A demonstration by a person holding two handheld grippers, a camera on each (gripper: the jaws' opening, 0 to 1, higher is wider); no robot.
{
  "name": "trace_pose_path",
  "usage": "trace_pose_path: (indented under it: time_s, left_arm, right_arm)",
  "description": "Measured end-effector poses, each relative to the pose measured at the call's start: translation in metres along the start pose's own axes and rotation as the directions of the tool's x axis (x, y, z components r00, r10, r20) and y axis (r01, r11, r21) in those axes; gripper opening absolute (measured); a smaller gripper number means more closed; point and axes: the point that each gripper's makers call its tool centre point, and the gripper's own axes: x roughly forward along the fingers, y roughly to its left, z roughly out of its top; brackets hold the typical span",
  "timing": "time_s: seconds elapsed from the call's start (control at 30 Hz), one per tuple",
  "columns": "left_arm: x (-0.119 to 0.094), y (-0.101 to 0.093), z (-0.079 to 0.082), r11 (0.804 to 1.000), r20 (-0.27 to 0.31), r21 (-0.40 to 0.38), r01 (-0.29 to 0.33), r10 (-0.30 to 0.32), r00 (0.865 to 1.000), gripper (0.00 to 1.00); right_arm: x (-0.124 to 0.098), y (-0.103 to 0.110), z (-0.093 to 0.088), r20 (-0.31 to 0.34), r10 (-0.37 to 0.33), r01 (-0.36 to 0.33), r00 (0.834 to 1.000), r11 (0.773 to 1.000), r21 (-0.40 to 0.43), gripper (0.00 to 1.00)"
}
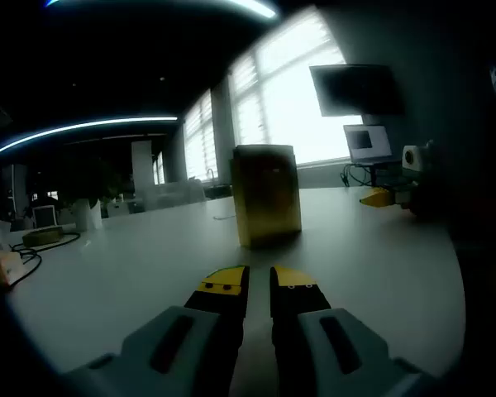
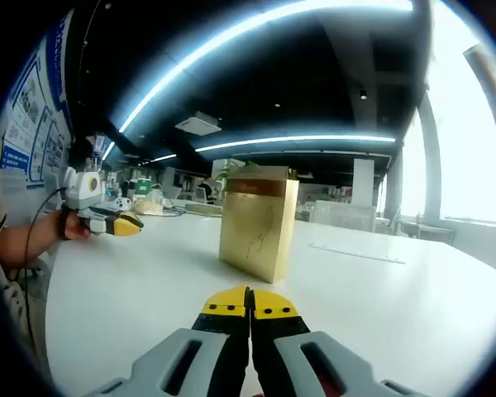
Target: Extract single mask from mask box in order stack masks on table
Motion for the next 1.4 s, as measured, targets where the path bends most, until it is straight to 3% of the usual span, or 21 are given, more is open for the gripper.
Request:
trace_pose_path:
  time_s: [0.1,0.17,0.33,0.47,0.87,1.1,1.4]
  left_arm:
    - [0.000,0.001,-0.001,1.000,-0.005,0.000,-0.005,0.005,1.000,0.03]
    - [0.000,0.001,-0.001,1.000,-0.006,-0.002,-0.006,0.006,1.000,0.03]
    - [0.000,0.002,-0.001,1.000,-0.005,-0.006,-0.005,0.005,1.000,0.03]
    - [0.001,0.002,-0.001,1.000,-0.002,-0.009,-0.007,0.007,1.000,0.03]
    - [-0.001,0.002,0.001,1.000,0.006,-0.013,-0.007,0.007,1.000,0.03]
    - [-0.001,0.005,0.008,1.000,0.043,-0.016,-0.008,0.008,0.999,0.03]
    - [0.000,0.005,0.004,1.000,0.027,-0.020,-0.006,0.006,1.000,0.03]
  right_arm:
    - [-0.001,0.001,0.003,0.013,0.009,-0.009,1.000,1.000,0.008,0.00]
    - [0.002,-0.004,0.004,0.017,-0.030,0.029,0.999,0.999,0.021,0.00]
    - [0.002,0.004,0.006,0.039,-0.003,0.003,0.999,1.000,-0.006,0.00]
    - [0.001,0.005,0.014,0.081,-0.022,0.029,0.996,0.996,-0.089,0.00]
    - [0.001,0.004,0.012,0.078,-0.002,0.003,0.997,1.000,-0.008,0.00]
    - [-0.001,0.006,0.014,0.087,0.007,-0.006,0.996,1.000,-0.003,0.00]
    - [0.000,0.007,0.012,0.073,0.011,-0.011,0.997,1.000,-0.002,0.01]
